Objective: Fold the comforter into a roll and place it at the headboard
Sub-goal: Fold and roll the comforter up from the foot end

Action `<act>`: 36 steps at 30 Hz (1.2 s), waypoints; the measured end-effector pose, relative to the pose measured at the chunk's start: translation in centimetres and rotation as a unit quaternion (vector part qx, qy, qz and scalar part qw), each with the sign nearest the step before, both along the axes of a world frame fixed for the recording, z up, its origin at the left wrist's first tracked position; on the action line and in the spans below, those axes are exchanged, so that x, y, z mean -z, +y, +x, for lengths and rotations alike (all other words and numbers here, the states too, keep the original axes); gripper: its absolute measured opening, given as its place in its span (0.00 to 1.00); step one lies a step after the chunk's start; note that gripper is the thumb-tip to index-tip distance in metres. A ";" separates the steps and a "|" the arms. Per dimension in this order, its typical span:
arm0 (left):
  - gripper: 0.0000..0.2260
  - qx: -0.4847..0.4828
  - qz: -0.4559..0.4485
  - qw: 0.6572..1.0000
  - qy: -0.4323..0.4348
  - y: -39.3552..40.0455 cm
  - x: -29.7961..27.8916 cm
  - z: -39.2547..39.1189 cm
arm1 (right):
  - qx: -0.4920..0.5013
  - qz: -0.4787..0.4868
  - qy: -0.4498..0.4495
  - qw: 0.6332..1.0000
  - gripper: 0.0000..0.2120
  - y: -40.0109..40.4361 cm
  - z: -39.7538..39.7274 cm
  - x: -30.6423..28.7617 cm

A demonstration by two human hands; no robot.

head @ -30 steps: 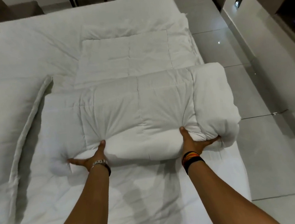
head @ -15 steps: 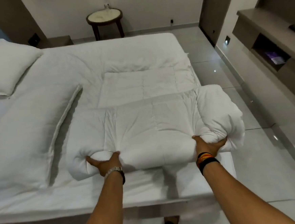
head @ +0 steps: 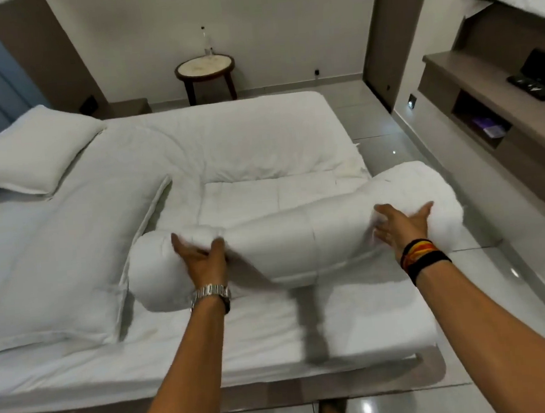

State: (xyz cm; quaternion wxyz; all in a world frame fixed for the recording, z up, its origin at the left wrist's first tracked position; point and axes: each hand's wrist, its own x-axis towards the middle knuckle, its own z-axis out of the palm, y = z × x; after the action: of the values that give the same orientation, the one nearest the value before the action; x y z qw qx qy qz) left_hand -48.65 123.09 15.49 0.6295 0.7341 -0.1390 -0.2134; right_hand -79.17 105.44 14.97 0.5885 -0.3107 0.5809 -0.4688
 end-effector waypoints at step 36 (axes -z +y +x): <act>0.63 -0.165 0.168 0.951 0.201 -25.7 21.2 5.1 | 0.131 0.148 0.147 0.969 0.65 -18.2 16.8 20.5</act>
State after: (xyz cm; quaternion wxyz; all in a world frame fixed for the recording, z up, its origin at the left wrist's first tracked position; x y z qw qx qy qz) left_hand -43.58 97.35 -5.69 0.5381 0.7841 0.1510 -0.2700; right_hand -62.32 87.27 -5.55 0.4692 -0.2066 0.7599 -0.3997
